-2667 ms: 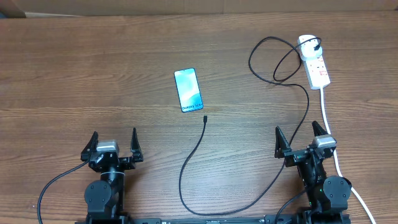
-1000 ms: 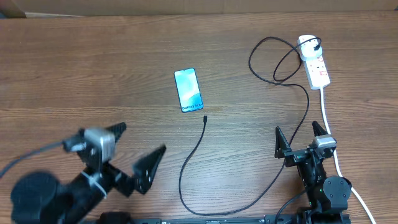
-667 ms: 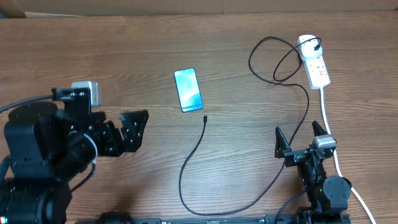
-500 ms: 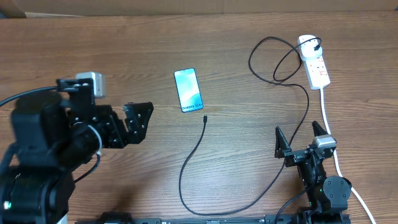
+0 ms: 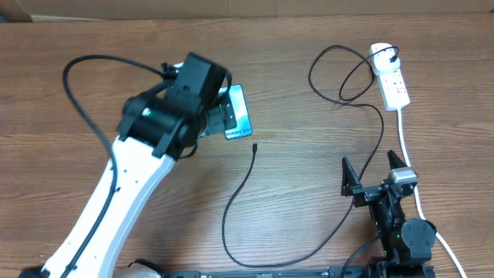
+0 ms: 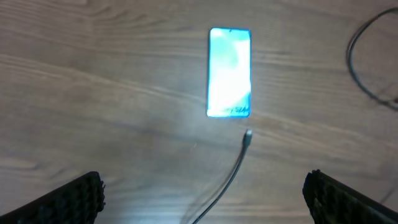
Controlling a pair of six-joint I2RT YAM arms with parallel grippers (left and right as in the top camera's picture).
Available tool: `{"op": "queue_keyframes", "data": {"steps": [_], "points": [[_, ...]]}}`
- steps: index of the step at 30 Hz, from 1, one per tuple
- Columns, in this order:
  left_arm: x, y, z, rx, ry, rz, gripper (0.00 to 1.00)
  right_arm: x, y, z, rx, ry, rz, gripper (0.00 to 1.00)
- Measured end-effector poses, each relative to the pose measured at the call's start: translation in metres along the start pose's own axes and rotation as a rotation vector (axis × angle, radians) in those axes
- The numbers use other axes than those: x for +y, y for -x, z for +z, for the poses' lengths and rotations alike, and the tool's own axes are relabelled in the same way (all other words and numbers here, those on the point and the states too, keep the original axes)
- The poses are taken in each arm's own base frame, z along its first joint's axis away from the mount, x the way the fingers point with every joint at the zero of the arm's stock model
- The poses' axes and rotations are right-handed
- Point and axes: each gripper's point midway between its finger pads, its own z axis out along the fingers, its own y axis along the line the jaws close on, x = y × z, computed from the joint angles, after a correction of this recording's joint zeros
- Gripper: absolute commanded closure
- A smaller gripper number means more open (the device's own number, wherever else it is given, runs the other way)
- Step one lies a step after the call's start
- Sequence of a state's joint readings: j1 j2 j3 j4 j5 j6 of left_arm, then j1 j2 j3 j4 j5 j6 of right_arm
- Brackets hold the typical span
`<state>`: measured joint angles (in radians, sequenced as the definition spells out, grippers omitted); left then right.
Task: Plug charger to phone and switch on socket
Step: 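Move the left gripper forward over the smartphone, then lower the left gripper and grasp the smartphone's bottom edge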
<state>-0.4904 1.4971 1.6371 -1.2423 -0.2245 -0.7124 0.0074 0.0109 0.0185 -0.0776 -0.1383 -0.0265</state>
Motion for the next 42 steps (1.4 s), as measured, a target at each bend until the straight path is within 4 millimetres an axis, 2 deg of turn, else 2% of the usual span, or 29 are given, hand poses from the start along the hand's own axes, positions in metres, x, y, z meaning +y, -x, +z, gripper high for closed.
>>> {"op": "queue_keyframes", "data": {"steps": [9, 13, 17, 22, 25, 32, 42], "points": [[-0.027, 0.014, 0.042, -0.003, -0.018, -0.021, 0.00, 0.000, 0.000, 0.000, 0.000, 0.000, 0.000, 0.00], [-0.047, 0.015, 0.083, 0.026, -0.031, 0.036, 0.00, 0.000, 0.000, 0.000, 0.001, 0.000, 0.000, 0.00], [-0.057, 0.010, 0.112, 0.059, -0.036, 0.070, 0.00, 0.000, 0.000, 0.000, 0.000, 0.000, 0.000, 0.00], [-0.057, 0.000, 0.155, 0.119, -0.001, 0.063, 0.00, 0.000, 0.000, 0.000, 0.000, 0.000, 0.000, 0.00], [-0.053, 0.003, 0.179, 0.126, 0.015, 0.043, 0.00, 0.000, 0.000, 0.000, 0.001, 0.000, 0.000, 0.00], [-0.054, 0.011, 0.211, 0.102, 0.008, 0.019, 0.00, 0.000, 0.000, 0.000, 0.000, -0.001, 0.000, 0.00], [-0.048, -0.015, 0.256, 0.184, 0.051, 0.031, 0.00, 0.000, 0.000, 0.000, 0.000, 0.000, 0.000, 0.00]]}}
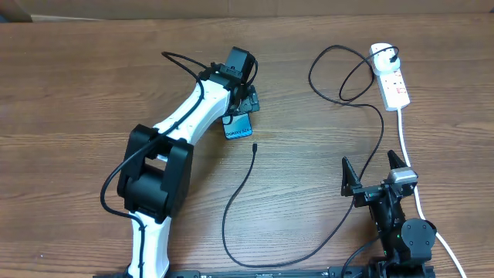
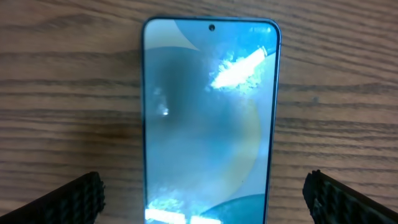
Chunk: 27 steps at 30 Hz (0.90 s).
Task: Plug charger to phone and switch on socket
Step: 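Lower the left gripper and grasp the smartphone's bottom edge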
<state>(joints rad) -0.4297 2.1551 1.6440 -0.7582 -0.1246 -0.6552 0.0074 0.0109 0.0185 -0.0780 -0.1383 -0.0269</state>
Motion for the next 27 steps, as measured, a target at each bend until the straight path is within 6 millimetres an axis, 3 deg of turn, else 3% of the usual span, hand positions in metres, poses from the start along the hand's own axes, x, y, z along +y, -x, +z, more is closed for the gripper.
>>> {"op": "queue_keyframes", "data": {"steps": [8, 27], "points": [[-0.003, -0.009, 0.007, 0.040, -0.017, 0.030, 0.00, 0.000, 0.000, 0.000, 0.000, -0.001, 0.000, 0.00], [0.006, -0.006, 0.012, 0.049, -0.005, 0.016, 0.00, 0.000, 0.000, 0.000, 0.000, 0.000, 0.000, 0.00]]}}
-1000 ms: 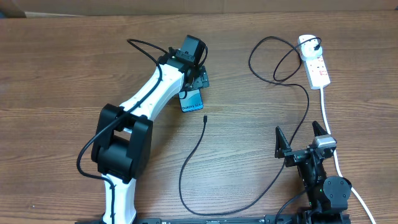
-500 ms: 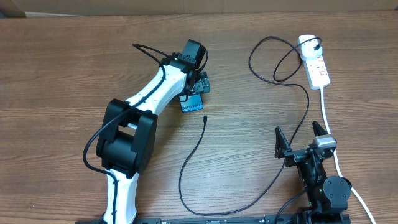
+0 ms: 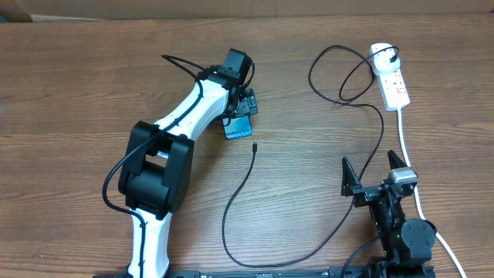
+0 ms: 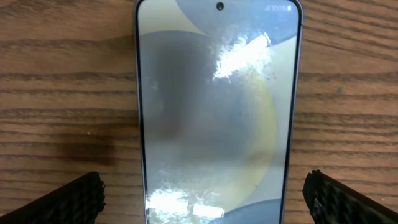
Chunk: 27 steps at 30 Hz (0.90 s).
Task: Plug charger to phone and switch on socket
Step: 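Lower the left gripper and grasp the smartphone's bottom edge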
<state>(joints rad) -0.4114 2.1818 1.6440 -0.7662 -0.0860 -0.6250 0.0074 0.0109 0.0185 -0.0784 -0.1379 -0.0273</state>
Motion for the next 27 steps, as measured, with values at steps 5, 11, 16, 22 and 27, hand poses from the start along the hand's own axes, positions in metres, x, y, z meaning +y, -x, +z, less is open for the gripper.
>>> {"op": "queue_keyframes", "data": {"steps": [5, 11, 16, 22, 27], "points": [[-0.0016, 0.0011, 0.0001, -0.006, -0.005, 0.000, 0.00, 0.0000, 0.0000, 0.0000, 0.000, 0.000, 0.000, 0.00], [-0.0021, 0.0019, 0.0003, -0.009, -0.007, 0.000, 0.00, 0.0001, 0.0001, 0.0000, 0.000, 0.000, 0.000, 0.00], [-0.0040, 0.0046, 0.0003, -0.020, -0.015, -0.001, 0.00, -0.0001, 0.0000, 0.0000, 0.000, 0.000, 0.000, 0.00], [-0.0049, 0.0051, 0.0000, -0.029, -0.009, 0.003, 0.00, 0.0000, 0.0002, 0.0000, -0.001, 0.000, 0.000, 0.00], [-0.0066, 0.0046, -0.0003, -0.043, 0.006, 0.013, 0.00, 0.0000, 0.0001, 0.0000, 0.000, 0.000, 0.001, 0.00]]}}
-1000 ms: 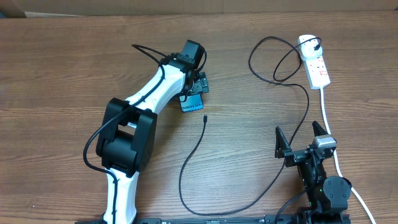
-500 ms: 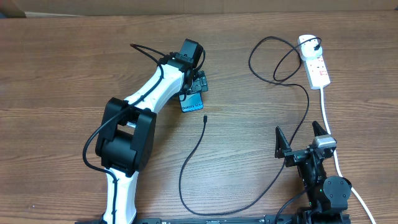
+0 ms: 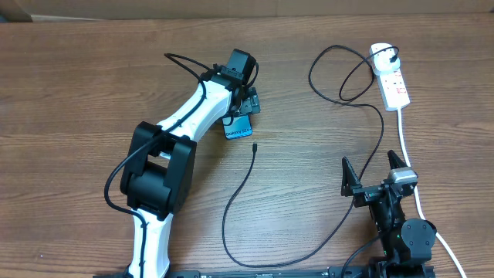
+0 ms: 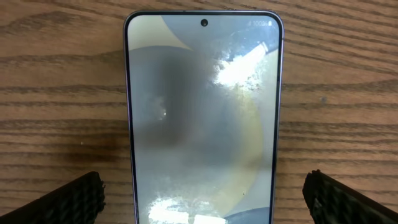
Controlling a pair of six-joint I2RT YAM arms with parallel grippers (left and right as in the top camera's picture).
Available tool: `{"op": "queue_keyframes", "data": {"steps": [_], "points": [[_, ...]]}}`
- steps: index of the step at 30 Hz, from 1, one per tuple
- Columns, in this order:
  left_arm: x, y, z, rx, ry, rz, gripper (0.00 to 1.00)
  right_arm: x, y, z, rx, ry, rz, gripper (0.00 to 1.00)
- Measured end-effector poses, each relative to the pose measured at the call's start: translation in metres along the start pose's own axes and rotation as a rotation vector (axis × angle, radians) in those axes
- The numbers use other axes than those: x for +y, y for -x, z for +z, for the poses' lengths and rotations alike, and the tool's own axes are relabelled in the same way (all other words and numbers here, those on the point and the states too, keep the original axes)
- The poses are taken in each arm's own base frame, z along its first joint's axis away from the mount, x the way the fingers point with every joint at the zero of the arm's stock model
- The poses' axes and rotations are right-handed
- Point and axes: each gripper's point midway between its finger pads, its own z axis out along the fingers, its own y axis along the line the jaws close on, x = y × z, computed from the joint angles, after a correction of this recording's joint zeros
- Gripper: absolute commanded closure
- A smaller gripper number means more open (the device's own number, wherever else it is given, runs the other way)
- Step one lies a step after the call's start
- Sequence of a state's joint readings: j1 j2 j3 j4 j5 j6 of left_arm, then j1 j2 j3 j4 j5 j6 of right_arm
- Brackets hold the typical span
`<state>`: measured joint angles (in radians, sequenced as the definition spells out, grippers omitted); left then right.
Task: Plug charger to phone and switch on socket
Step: 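Lower the left gripper and grasp the smartphone's bottom edge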
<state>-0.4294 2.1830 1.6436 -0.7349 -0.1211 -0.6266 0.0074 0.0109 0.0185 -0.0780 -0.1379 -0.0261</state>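
Observation:
A phone (image 4: 204,118) with a lit screen lies flat on the wooden table; only its lower end (image 3: 239,128) shows from overhead. My left gripper (image 3: 245,103) hovers low over it and is open. In the left wrist view the left gripper (image 4: 204,202) has one black finger (image 4: 74,199) on each side of the phone, both clear of its edges. The charger cable's plug tip (image 3: 253,147) lies just below the phone, not touching it. The cable (image 3: 231,232) loops back to the white power strip (image 3: 395,85). My right gripper (image 3: 376,174) stands open at the front right.
A black plug (image 3: 384,55) sits in the power strip's far end, with slack cable coiled beside it (image 3: 340,73). The strip's white cord (image 3: 407,154) runs down past the right arm. A cardboard edge (image 3: 154,8) lines the back of the table.
The left gripper has shifted slightly over the phone. In the wrist view the phone now sits a little lower and further left, with its whole top edge showing. The right arm has not moved.
At first the left gripper was high up, with the phone and the cable tip small below it. Then the arm was stretched out and the open gripper was low over the phone. It has stayed there with small shifts. The right gripper stayed open and still.

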Motion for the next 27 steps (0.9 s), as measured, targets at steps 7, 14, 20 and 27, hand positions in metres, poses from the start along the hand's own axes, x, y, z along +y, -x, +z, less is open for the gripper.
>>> {"op": "queue_keyframes", "data": {"steps": [7, 14, 20, 27], "points": [[0.005, -0.004, 0.015, 0.011, 0.035, -0.015, 0.02, 0.000, 0.000, 0.000, 0.000, 0.000, 0.000, 0.00], [0.005, -0.004, 0.015, 0.010, 0.035, -0.021, 0.07, 0.000, 0.000, 0.000, 0.000, 0.000, 0.000, 0.00], [0.004, -0.004, 0.015, 0.011, 0.031, -0.020, 0.21, 0.000, 0.000, 0.000, 0.000, 0.000, -0.001, 0.00], [0.003, -0.004, 0.015, 0.013, 0.027, -0.024, 0.24, 0.000, 0.000, 0.000, 0.000, 0.000, 0.000, 0.00]]}}
